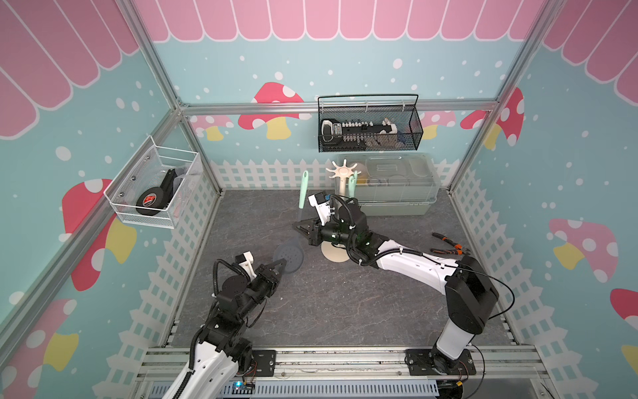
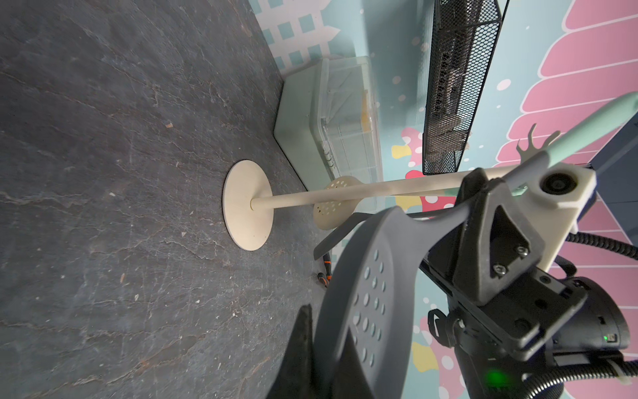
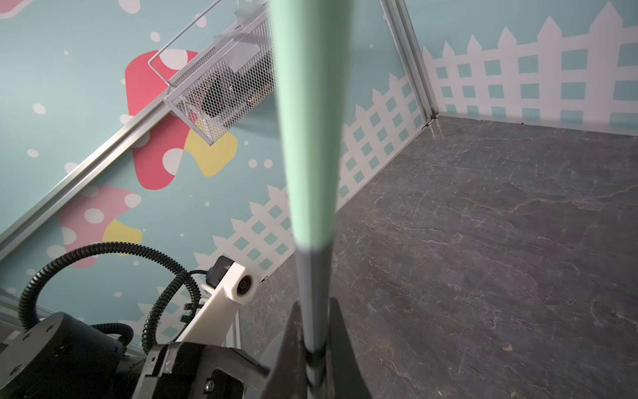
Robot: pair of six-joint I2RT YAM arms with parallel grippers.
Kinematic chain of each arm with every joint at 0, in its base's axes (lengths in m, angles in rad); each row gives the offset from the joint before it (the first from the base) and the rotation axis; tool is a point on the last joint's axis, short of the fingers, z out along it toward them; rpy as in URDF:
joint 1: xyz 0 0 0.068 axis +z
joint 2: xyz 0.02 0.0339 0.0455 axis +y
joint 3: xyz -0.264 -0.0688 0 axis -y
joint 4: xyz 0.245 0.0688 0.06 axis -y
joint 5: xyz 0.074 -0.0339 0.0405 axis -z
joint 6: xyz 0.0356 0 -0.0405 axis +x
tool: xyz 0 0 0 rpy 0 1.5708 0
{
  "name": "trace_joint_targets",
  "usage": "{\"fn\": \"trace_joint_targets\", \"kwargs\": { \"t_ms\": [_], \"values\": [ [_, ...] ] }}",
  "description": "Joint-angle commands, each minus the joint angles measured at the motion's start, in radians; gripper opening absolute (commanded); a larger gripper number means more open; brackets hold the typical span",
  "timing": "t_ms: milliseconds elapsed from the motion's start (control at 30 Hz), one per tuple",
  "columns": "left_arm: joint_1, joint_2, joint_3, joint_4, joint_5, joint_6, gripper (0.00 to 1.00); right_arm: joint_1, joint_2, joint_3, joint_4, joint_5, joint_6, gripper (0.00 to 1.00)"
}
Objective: Hang the skimmer on the kitchen utensil rack
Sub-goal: Pick up the skimmer from the center of the board.
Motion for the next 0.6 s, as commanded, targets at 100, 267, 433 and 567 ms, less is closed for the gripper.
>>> {"fn": "trace_joint_targets", "kwargs": {
  "t_ms": [100,267,433,567],
  "values": [
    [0.0,-0.053,0.045,-0.072,-0.011,0.049,0.76,0.014,-0.091,-0.003,-0.022,-0.023,-0.044,0.0],
    [0.002,-0.088,0.095,-0.178,-0.094,0.127,0.99,0.009,-0.248,-0.071,-0.191,-0.06,-0.203,0.0],
    [0.008,-0.073,0.136,-0.223,-0.159,0.2,0.99,-0.031,-0.408,-0.147,-0.304,-0.064,-0.259,0.0],
    [0.01,-0.015,0.167,-0.246,-0.197,0.26,0.99,-0.107,-0.474,-0.199,-0.265,-0.164,-0.2,0.0]
  ]
}}
